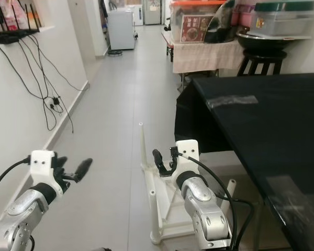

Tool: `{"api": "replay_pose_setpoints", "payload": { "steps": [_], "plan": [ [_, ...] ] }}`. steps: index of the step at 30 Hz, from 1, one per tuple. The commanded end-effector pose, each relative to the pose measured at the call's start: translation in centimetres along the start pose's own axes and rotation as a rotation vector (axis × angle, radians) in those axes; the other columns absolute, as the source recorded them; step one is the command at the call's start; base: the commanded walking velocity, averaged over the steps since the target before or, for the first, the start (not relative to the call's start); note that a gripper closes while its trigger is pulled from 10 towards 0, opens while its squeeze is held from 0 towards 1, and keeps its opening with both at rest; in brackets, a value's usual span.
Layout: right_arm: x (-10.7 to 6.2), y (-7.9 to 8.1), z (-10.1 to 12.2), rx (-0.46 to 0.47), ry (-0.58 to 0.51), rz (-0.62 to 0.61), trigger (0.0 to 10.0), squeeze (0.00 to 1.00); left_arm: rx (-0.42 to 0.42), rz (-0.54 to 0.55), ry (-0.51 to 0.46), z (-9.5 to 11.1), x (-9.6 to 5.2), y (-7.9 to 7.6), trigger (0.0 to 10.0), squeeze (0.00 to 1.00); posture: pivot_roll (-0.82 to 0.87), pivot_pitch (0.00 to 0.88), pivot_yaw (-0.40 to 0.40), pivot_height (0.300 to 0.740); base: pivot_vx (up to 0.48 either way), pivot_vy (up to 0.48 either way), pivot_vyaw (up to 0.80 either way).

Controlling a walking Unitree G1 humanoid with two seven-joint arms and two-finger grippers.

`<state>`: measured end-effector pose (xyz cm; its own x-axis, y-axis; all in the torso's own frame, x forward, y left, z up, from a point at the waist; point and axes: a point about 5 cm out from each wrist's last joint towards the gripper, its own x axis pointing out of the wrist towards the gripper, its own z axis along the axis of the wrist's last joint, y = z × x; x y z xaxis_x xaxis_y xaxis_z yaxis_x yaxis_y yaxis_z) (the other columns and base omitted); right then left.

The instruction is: Building children table

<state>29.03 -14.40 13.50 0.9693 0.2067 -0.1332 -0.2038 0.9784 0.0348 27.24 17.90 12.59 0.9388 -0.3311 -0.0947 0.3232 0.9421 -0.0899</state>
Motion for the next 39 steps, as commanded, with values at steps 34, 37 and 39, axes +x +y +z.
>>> {"api": "replay_pose_setpoints", "payload": {
  "steps": [34, 37, 39],
  "plan": [
    [-2.7, 1.2, 2.3, -0.050, 0.028, 0.031, 10.0, 0.00, 0.076, -0.192, 0.006, 2.3, 7.6, -0.3, 10.0, 0.00, -0.13, 0.162, -0.045, 0.465, 0.000, 0.000, 0.00],
    [-2.7, 1.8, 2.5, -0.026, 0.027, 0.027, 10.0, 0.00, 0.115, -0.220, 0.024, 2.7, 9.4, -0.9, 10.0, 0.00, -0.14, 0.181, -0.047, 0.450, 0.000, 0.000, 0.00],
    [-2.8, 2.1, 2.6, -0.022, 0.026, 0.032, 10.0, 0.00, 0.119, -0.223, 0.026, 2.8, 9.7, -1.1, 10.0, 0.00, -0.14, 0.181, -0.047, 0.445, 0.000, 0.000, 0.00]
  ]
}}
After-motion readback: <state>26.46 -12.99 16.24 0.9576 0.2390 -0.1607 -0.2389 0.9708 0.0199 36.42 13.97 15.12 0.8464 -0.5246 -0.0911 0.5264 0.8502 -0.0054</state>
